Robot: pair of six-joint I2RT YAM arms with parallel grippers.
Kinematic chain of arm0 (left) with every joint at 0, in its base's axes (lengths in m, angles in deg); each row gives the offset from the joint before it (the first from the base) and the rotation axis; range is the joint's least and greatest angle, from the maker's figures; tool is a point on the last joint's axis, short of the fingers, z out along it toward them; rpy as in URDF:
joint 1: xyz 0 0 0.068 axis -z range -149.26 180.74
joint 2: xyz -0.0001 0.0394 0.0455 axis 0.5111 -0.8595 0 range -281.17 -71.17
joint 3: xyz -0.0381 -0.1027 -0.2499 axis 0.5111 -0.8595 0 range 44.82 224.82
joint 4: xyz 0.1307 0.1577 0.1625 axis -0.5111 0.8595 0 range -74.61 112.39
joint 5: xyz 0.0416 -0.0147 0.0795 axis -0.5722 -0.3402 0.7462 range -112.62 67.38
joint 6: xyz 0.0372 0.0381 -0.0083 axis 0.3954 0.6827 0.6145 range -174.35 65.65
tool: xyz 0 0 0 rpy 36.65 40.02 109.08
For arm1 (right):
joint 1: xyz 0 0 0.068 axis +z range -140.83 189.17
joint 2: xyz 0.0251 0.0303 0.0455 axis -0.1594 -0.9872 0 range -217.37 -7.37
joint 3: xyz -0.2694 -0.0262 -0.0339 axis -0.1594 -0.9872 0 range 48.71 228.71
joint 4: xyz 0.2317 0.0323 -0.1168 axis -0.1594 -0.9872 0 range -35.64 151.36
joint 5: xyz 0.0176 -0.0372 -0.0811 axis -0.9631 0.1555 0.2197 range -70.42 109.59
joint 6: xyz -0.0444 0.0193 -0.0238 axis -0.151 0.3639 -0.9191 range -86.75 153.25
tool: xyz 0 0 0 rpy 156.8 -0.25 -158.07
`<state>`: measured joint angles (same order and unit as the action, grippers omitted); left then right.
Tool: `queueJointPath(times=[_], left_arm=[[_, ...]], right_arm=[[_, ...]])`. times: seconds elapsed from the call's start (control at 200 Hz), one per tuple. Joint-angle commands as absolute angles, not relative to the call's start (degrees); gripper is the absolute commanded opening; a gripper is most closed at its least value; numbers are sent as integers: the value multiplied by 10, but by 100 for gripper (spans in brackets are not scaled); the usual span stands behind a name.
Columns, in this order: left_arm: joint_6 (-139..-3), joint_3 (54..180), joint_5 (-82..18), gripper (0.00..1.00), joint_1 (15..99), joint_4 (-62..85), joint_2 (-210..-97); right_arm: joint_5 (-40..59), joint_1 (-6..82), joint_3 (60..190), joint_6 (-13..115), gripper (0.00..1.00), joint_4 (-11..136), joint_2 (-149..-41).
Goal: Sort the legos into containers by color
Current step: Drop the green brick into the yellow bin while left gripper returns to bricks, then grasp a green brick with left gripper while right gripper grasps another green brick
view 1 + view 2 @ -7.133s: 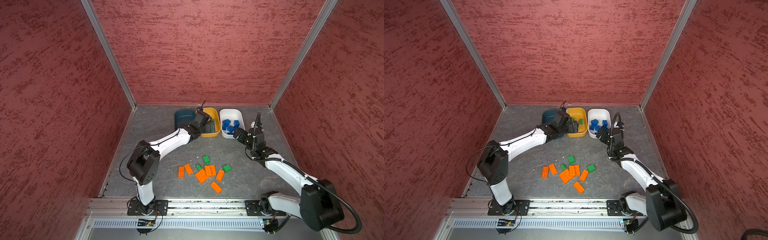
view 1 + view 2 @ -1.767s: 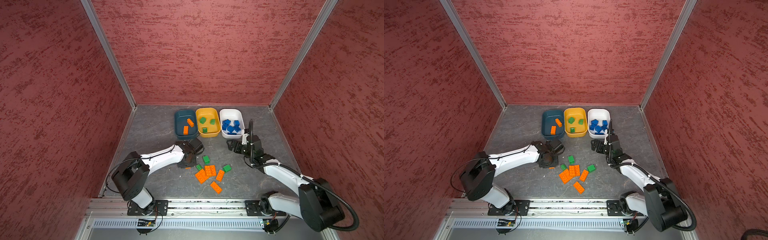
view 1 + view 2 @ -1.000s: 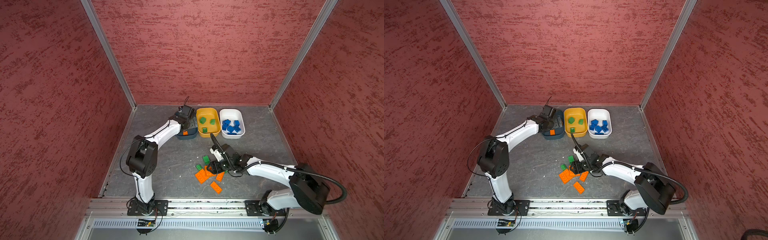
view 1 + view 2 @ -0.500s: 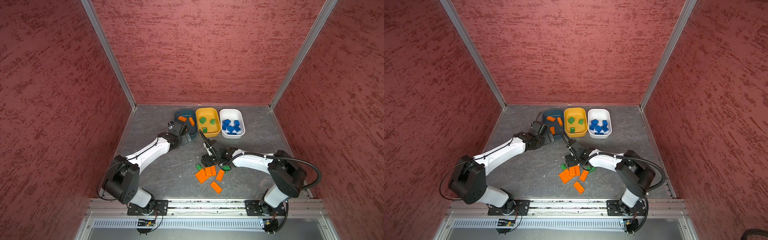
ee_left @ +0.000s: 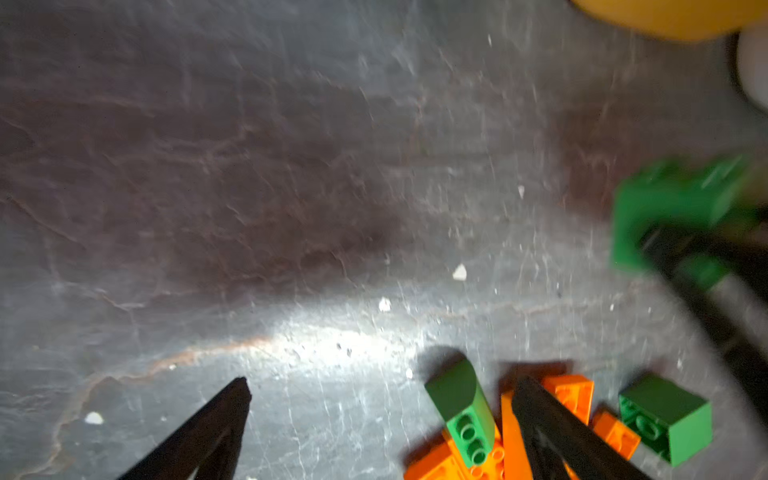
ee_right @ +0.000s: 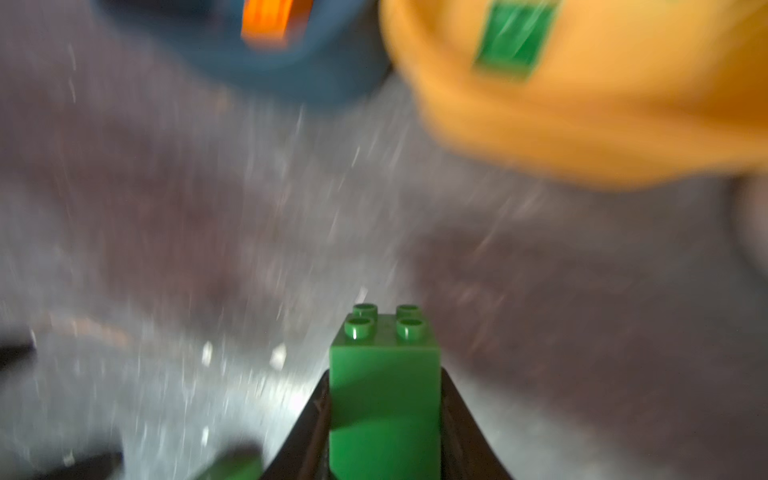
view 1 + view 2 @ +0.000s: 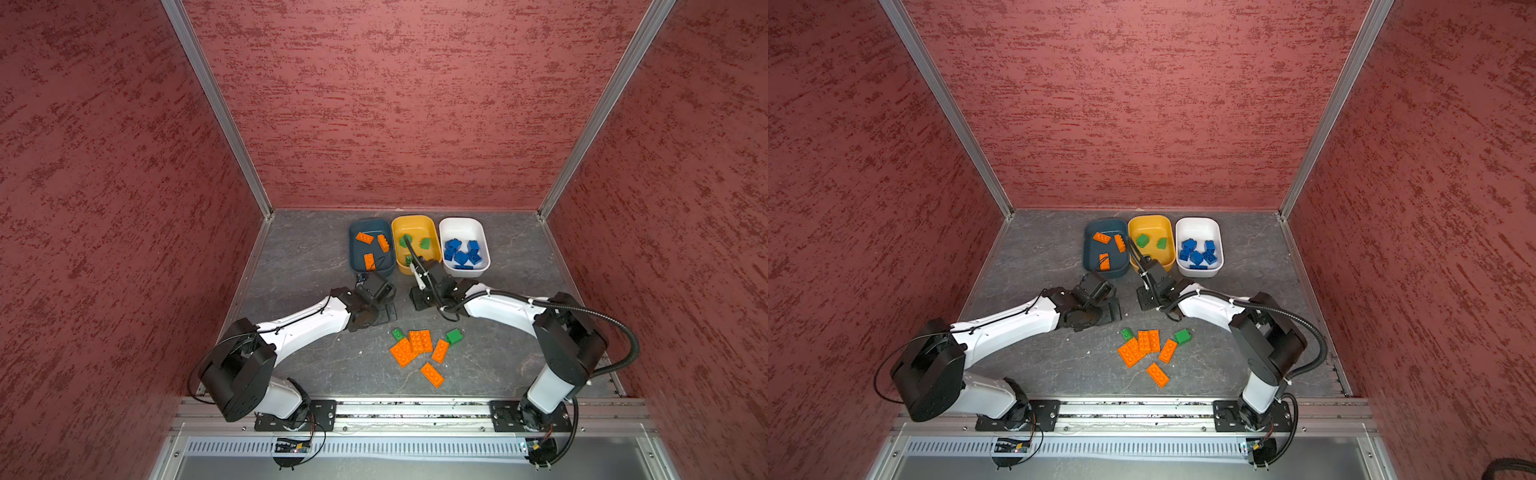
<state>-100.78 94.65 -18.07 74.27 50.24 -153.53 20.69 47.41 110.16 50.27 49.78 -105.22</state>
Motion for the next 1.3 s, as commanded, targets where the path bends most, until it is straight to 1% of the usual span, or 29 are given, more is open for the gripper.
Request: queueJointPath(times=[0.0, 0.1, 0.155, 0.195, 0.266, 0.311, 0.421, 0.536, 0.646, 0.706, 0.761, 0.842, 0.897, 0.972, 1.092, 1.152, 1.217, 1.292], left_arm=[[-972, 940, -226, 96, 762, 492, -1541], [-960, 941, -244, 93, 771, 480, -1562], [-954, 943, -248, 90, 774, 476, -1574], [-949, 946, -252, 88, 774, 471, -1584], [-942, 953, -258, 83, 775, 464, -1597], [-937, 959, -261, 80, 775, 463, -1607], [-922, 981, -268, 74, 776, 471, -1637], [-907, 1000, -278, 70, 779, 475, -1662], [-894, 1016, -289, 63, 782, 479, -1683], [-889, 1025, -296, 60, 785, 486, -1692], [-886, 1028, -296, 60, 790, 497, -1697], [-885, 1028, -289, 61, 796, 515, -1697], [-885, 1027, -283, 63, 796, 523, -1694], [-883, 1025, -273, 66, 797, 537, -1686], [-880, 1021, -266, 67, 798, 554, -1671], [-883, 1013, -273, 67, 801, 550, -1665], [-886, 1008, -284, 67, 804, 539, -1668], [-889, 1015, -289, 66, 807, 536, -1684]], right_arm=[[198, 427, 1156, 485, 31, 572, -1065], [232, 404, 1211, 494, 32, 584, -1114], [246, 397, 1237, 498, 35, 587, -1137], [257, 395, 1258, 501, 43, 577, -1151], [262, 396, 1288, 497, 63, 540, -1162], [258, 396, 1281, 492, 71, 531, -1153], [241, 396, 1203, 481, 80, 546, -1091], [227, 396, 1102, 489, 83, 531, -1008], [197, 396, 1010, 510, 85, 493, -929], [185, 396, 970, 525, 86, 454, -886], [173, 396, 939, 544, 86, 408, -851], [112, 397, 900, 562, 86, 358, -807], [78, 399, 882, 585, 86, 330, -791], [61, 417, 868, 605, 86, 306, -782], [74, 457, 857, 604, 86, 292, -792], [118, 471, 861, 609, 86, 281, -807], [186, 479, 869, 625, 85, 274, -822], [217, 482, 873, 626, 84, 288, -835]])
